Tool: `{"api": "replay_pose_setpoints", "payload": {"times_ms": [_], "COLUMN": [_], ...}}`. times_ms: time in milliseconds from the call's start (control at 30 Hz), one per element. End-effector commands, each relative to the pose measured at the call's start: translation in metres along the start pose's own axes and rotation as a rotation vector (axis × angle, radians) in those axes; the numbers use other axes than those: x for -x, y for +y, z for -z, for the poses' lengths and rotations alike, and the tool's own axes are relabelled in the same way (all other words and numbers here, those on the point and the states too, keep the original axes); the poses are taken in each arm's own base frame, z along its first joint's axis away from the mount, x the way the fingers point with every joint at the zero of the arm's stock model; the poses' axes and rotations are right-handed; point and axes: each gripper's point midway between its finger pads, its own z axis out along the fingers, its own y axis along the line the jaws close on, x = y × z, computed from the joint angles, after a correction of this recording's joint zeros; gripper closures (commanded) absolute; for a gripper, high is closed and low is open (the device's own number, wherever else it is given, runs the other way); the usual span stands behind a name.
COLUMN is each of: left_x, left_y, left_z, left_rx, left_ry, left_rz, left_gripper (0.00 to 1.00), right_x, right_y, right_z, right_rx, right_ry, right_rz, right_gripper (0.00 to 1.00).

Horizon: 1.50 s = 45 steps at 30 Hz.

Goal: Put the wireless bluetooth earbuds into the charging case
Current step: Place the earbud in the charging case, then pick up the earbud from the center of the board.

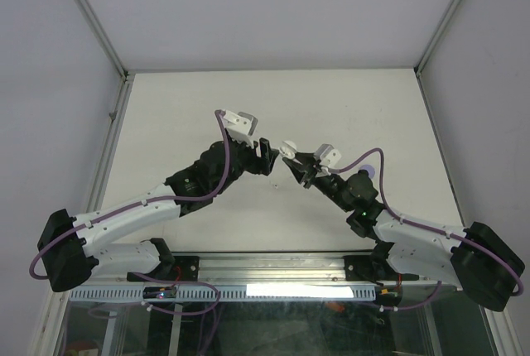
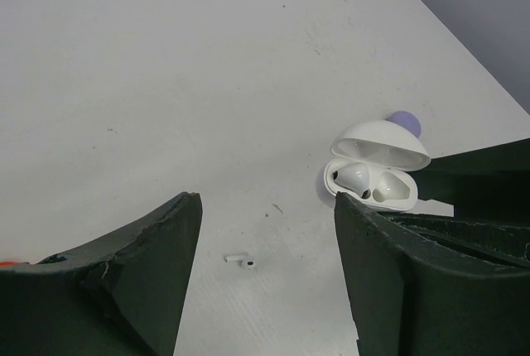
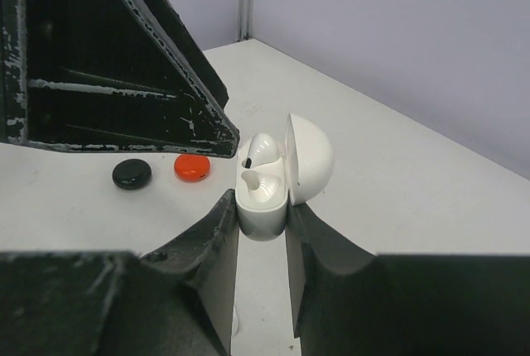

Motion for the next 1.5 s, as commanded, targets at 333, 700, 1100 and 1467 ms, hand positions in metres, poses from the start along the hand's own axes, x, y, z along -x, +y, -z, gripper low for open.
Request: {"api": "replay_pose_setpoints", "payload": {"times_ms": [333,700,1100,1467], "left_x": [-0.059,-0.133,-0.166,-0.189], "left_y": [0.013,0.015,0.007,0.005], "left_z": [-0.013,-0.046,-0.078,-0.069], "left_rx": [0.013,0.026,-0.083,-0.137], "left_ry": [0.166,0.393,0.524,0.666], "left_rz": [-0.085,-0.101,-0.165,-0.116], "left_gripper": [0.34,0.44,0.43,0.41], "right_x": [-0.005,-0.031,-0.046,-0.047], "right_y": [-0.03,-0.056,-0.058,-0.06], "right_z": [0.024,0.058,0.057,0.059], "right_rx": [-0.178,-0.348,-0.355,-0.364], "right_ry": [0.012,0.071,0.116,0.119], "right_rz": [-0.016,-0.016,0.005,0.009], "right_gripper": [0.89,0.88,0.88,0.88]}}
